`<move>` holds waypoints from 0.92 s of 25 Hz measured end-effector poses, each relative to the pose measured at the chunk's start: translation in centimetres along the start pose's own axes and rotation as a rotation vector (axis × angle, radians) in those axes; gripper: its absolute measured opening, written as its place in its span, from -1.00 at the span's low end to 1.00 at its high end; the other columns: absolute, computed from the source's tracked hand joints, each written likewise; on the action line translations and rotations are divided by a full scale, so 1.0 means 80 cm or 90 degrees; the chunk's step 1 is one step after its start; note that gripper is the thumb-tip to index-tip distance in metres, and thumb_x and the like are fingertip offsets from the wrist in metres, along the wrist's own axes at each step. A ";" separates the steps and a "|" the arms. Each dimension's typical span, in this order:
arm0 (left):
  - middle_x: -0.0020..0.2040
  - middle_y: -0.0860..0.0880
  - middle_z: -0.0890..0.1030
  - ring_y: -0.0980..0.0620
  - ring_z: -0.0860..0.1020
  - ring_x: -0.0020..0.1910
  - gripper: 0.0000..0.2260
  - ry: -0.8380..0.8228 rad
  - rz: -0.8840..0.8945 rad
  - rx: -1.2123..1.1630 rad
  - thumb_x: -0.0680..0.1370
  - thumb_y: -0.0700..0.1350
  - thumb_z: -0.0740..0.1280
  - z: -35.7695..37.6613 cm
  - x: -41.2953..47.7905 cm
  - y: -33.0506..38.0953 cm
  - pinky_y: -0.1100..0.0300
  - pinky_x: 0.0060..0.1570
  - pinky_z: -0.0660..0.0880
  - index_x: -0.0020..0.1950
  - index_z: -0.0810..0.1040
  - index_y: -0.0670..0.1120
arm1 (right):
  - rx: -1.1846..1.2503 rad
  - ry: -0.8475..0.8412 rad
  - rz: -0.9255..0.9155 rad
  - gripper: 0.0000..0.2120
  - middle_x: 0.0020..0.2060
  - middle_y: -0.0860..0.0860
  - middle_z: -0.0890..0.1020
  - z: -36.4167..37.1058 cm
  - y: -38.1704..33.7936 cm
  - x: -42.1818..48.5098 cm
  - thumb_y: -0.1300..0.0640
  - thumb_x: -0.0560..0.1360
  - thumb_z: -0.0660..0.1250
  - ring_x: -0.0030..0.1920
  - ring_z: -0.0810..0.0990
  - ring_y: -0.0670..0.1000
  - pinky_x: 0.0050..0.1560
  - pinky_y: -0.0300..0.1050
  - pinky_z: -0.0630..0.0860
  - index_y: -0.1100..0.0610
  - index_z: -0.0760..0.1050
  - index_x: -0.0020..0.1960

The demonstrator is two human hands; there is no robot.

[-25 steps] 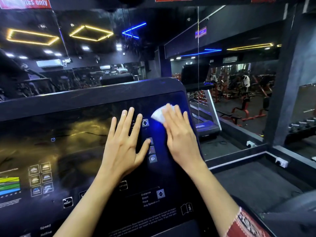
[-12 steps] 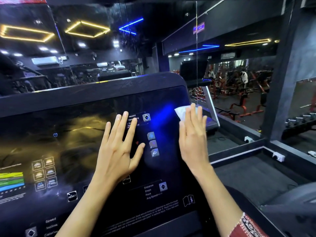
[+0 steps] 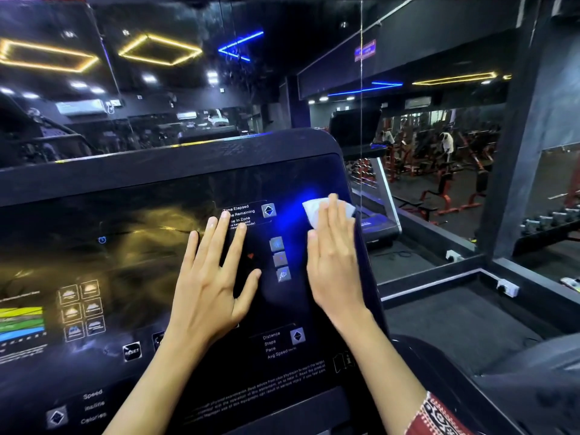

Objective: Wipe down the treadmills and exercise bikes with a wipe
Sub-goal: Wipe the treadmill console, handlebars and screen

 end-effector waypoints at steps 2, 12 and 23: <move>0.45 -0.28 0.29 -0.21 0.24 0.43 -0.45 0.002 0.001 -0.001 0.53 0.07 0.17 0.000 0.000 0.000 -0.11 0.39 0.12 0.42 0.38 -0.24 | 0.043 -0.087 -0.133 -0.53 0.46 0.21 0.27 0.004 -0.023 -0.016 0.16 0.60 0.09 0.48 0.21 0.15 0.52 -0.01 -0.04 0.35 0.26 0.45; 0.44 -0.29 0.30 -0.20 0.22 0.43 -0.45 0.008 -0.010 0.001 0.52 0.06 0.17 -0.005 -0.005 -0.006 -0.08 0.40 0.10 0.40 0.40 -0.25 | 0.035 -0.020 -0.026 -0.54 0.44 0.27 0.28 0.011 -0.029 0.000 0.16 0.61 0.04 0.48 0.20 0.21 0.51 0.04 -0.03 0.38 0.25 0.44; 0.45 -0.28 0.30 -0.19 0.21 0.44 -0.46 -0.012 -0.032 0.014 0.53 0.06 0.18 -0.027 -0.034 -0.051 -0.11 0.39 0.12 0.41 0.39 -0.24 | 0.014 -0.020 0.009 -0.53 0.46 0.25 0.28 0.038 -0.085 -0.017 0.16 0.60 0.03 0.48 0.20 0.22 0.49 0.14 0.02 0.35 0.25 0.45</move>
Point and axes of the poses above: each hand's wrist, its own x-axis towards the middle knuckle, its own z-axis out of the palm, y = z × x, the point moved 3 cm from there along x, towards the middle knuckle
